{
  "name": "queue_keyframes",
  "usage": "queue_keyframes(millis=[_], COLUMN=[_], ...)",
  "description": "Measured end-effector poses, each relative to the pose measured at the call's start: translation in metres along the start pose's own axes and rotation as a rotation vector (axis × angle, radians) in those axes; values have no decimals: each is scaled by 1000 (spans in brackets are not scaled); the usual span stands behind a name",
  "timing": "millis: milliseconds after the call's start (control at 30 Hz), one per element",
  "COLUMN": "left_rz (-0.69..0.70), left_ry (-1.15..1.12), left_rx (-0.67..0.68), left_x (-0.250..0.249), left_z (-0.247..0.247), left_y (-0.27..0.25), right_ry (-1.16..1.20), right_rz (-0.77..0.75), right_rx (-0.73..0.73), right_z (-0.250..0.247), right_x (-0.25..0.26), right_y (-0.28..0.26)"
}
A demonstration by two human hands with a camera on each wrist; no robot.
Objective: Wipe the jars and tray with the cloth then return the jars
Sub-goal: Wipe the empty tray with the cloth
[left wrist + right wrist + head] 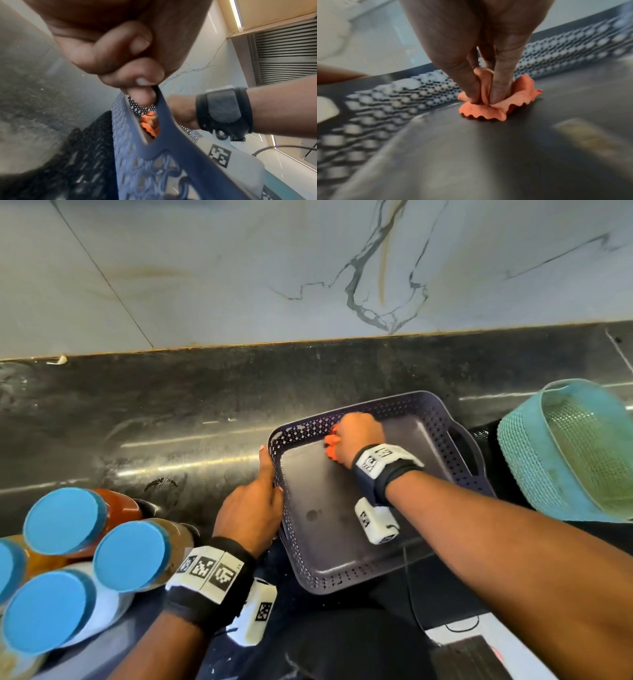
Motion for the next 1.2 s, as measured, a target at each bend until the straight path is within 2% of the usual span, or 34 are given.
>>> queue_keyframes(millis=[133,200,267,333,467,600,700,767,867,967,1033,1133,1200], left_rz=[-18,-51,-78,-92,-97,-96,-104,-103,-92,-97,-106,-108,-97], left_ry=[-5,-15,-39,-39,-34,-20,-18,-15,11,47,51,34,36], left_rx=[3,-9,-26,-30,-39,-48,-46,-47,-41,-26,-22,-40,-48], left_x=[-3,1,4,3,-5,-6,-8,-8,-7,-7,-6,-4,-3], left_z=[2,0,-3,-4,-5,-3,-2,-1,3,5,4,0,-3], left_y=[1,0,-2,0,4,2,2,2,1,4,4,0,-1], right_ry=[-66,-119,-169,-213,-207,-162,-76,32,89,83,19,5,-26], right_rz=[-338,-442,-459,-404,-150,97,197,215,79,-238,-399,-456,-352], right_rx=[46,38,55,64,97,16,-12,-42,2,80,100,167,194], right_z=[23,27,25,20,7,-8,-11,-7,15,39,47,44,34], right_x=[82,97,86,56,-36,-119,-132,-115,-55,28,62,59,24], right_y=[-19,-23,-23,-18,-11,-4,-5,-6,-9,-24,-36,-38,-27])
Point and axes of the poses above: each hand's wrist, its own y-axis towards the middle knuckle, its own z-axis out of the palm, x = y × z, the point moved 6 cm from there along y, towards the middle knuckle, and after that the axes turned 1 degree about x, right-handed, at the moved point
